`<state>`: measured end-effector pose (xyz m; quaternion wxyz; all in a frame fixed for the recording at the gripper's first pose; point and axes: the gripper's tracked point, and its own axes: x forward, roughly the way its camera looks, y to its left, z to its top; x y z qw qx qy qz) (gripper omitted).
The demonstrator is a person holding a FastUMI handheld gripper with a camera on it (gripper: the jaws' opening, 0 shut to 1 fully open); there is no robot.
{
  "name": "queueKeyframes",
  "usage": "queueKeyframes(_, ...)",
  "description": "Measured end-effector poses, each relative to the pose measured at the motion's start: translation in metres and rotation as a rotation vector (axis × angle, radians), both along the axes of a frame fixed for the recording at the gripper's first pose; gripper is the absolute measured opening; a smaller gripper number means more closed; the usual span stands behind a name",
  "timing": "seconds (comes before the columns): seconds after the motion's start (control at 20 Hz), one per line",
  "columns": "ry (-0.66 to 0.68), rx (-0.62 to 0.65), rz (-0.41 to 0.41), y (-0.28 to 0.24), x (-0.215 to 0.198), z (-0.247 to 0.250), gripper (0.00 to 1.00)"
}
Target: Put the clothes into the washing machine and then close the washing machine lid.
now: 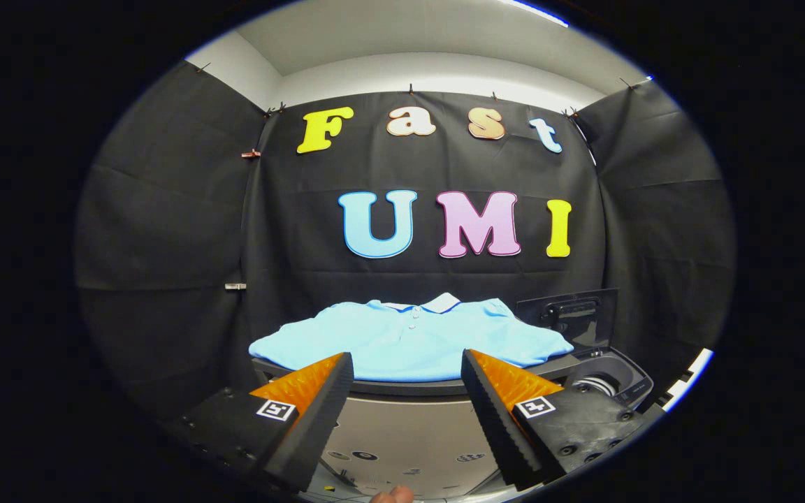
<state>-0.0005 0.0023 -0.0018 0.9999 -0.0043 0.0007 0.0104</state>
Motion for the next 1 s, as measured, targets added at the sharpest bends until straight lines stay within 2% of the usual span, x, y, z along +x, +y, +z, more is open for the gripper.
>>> queueKeyframes(0.45,-0.001,0.004,-0.004,0.0,0.008,0.007,0.98)
queueKeyframes(1.0,0.05,0.132,-0.056,-0.01,0.1,0.035,0.97)
